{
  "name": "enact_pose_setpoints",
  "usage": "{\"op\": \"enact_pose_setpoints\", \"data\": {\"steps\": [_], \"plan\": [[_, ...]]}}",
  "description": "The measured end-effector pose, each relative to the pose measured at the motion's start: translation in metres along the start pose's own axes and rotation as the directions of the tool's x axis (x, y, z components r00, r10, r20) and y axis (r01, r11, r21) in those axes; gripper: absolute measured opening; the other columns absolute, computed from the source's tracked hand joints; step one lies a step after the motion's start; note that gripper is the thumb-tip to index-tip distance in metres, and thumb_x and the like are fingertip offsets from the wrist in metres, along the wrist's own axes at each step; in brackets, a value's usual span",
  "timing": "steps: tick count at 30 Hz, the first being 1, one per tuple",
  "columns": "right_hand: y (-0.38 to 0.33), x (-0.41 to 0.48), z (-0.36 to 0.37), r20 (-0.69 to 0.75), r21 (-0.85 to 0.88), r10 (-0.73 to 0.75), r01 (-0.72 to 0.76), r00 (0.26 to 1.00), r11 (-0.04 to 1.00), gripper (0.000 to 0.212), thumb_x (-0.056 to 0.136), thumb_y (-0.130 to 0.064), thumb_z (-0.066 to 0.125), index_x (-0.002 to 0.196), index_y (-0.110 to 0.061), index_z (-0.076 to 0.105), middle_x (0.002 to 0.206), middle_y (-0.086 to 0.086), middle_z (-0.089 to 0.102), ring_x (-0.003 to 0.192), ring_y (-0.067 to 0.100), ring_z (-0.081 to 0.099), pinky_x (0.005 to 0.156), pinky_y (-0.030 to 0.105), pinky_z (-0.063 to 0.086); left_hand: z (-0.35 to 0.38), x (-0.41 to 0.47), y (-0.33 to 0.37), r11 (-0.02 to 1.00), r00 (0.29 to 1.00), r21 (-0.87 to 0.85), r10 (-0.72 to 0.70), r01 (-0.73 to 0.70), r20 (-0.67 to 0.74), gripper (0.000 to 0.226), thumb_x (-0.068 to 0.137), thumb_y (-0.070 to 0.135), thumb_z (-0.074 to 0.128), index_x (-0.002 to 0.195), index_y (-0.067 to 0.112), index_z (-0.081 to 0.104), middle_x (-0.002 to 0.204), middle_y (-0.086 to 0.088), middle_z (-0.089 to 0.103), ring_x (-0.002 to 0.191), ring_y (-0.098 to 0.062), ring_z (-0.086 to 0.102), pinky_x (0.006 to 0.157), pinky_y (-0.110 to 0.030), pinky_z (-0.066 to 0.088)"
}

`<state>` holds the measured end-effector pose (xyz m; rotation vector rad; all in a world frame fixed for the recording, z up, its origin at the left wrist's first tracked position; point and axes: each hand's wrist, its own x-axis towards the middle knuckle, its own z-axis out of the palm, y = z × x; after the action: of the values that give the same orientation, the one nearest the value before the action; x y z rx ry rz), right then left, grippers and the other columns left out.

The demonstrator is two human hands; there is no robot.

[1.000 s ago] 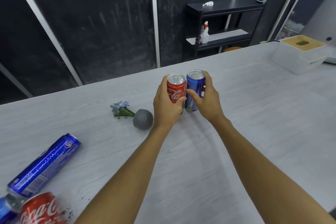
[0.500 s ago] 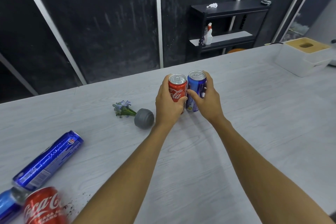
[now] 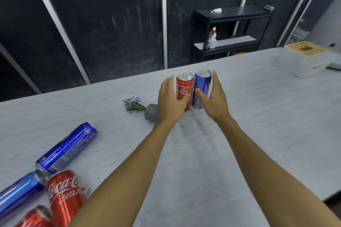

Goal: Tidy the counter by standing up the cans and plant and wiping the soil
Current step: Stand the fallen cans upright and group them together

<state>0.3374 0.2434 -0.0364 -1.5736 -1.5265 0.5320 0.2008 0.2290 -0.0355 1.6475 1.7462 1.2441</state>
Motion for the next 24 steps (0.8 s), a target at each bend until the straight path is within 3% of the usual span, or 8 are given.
{"op": "enact_pose_setpoints", "data": {"steps": [5, 12, 17, 24], "plan": [[-0.012, -0.030, 0.000, -0.036, -0.141, -0.086, 0.080, 0.996, 0.987, 0.077, 0.093, -0.045, 0.052, 0.153, -0.022, 0.010, 0.160, 0.001, 0.016, 0.144, 0.022, 0.023, 0.113, 0.041, 0.028, -0.025, -0.017, -0.004, 0.974, 0.998, 0.225, -0.002, -0.013, 0.066, 0.071, 0.088, 0.052, 0.058, 0.148, 0.027, 0.030, 0.159, 0.003, 0.022, 0.144, -0.019, 0.024, 0.112, -0.046, 0.033], [-0.037, -0.082, 0.015, 0.037, -0.264, -0.136, 0.141, 0.990, 0.954, 0.075, 0.093, -0.049, 0.050, 0.152, -0.022, 0.012, 0.160, 0.001, 0.016, 0.145, 0.024, 0.020, 0.116, 0.047, 0.026, -0.084, -0.051, -0.019, 0.935, 0.994, 0.345, 0.049, -0.081, 0.101, 0.066, 0.091, 0.049, 0.056, 0.148, 0.025, 0.032, 0.159, 0.001, 0.022, 0.146, -0.022, 0.020, 0.115, -0.043, 0.025], [-0.072, -0.117, 0.036, 0.137, -0.287, -0.185, 0.218, 0.973, 0.933, 0.070, 0.095, -0.047, 0.048, 0.152, -0.021, 0.017, 0.161, -0.001, 0.012, 0.146, 0.021, 0.014, 0.116, 0.047, 0.024, -0.151, -0.075, -0.046, 0.896, 0.987, 0.424, 0.076, -0.129, 0.138, 0.060, 0.095, 0.044, 0.052, 0.148, 0.023, 0.033, 0.158, -0.002, 0.025, 0.145, -0.022, 0.020, 0.118, -0.040, 0.017], [-0.124, -0.162, 0.080, 0.291, -0.234, -0.289, 0.361, 0.912, 0.903, 0.066, 0.095, -0.047, 0.048, 0.149, -0.018, 0.026, 0.161, 0.002, 0.013, 0.146, 0.024, 0.016, 0.117, 0.045, 0.021, -0.237, -0.112, -0.083, 0.851, 0.998, 0.524, 0.005, -0.039, 0.067, 0.062, 0.096, 0.047, 0.048, 0.150, 0.022, 0.028, 0.159, -0.003, 0.022, 0.145, -0.022, 0.019, 0.119, -0.043, 0.017]]}}
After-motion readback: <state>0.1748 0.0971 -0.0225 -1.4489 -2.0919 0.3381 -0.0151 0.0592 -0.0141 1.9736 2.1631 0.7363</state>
